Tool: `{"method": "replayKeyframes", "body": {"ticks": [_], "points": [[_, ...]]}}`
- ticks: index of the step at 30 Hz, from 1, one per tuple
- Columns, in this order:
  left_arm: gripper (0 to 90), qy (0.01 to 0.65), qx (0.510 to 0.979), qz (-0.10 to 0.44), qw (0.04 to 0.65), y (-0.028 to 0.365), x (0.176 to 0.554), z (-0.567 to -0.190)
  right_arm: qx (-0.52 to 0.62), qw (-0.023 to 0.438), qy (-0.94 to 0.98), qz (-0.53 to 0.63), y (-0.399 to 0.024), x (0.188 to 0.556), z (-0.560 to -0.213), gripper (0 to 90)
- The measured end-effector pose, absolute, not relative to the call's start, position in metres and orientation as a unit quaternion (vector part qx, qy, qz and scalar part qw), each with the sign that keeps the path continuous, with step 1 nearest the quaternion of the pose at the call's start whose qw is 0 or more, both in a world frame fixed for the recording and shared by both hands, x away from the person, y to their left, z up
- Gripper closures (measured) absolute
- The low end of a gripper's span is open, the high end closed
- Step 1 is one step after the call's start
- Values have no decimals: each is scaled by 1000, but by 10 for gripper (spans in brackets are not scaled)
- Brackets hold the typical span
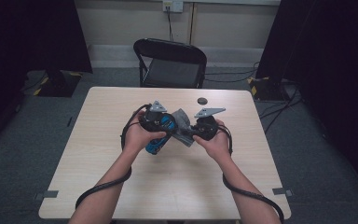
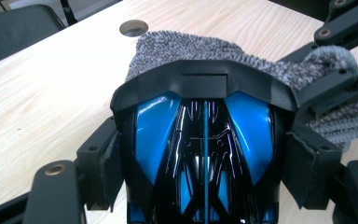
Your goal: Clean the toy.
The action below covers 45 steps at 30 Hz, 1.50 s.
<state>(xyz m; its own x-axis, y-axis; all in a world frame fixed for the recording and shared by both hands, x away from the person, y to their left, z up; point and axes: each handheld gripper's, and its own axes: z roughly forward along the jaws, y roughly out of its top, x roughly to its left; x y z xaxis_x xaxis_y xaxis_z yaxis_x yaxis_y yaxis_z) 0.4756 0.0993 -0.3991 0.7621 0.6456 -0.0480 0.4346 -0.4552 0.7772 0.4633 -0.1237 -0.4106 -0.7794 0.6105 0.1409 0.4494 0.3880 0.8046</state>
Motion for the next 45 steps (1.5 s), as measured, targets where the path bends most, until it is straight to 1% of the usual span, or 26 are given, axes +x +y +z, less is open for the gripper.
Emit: {"method": "replayKeyframes", "body": {"ticks": [21,33,45], "points": [[257,323,842,131,413,97,481,-394,312,84,837,441,-114,459,-422,753],[257,327,838,130,416,95,483,-393,305,76,840,443,-108,455,-426,753],[256,328,837,134,417,91,487,-391,292,59,848,439,-93,446,-439,753]]}}
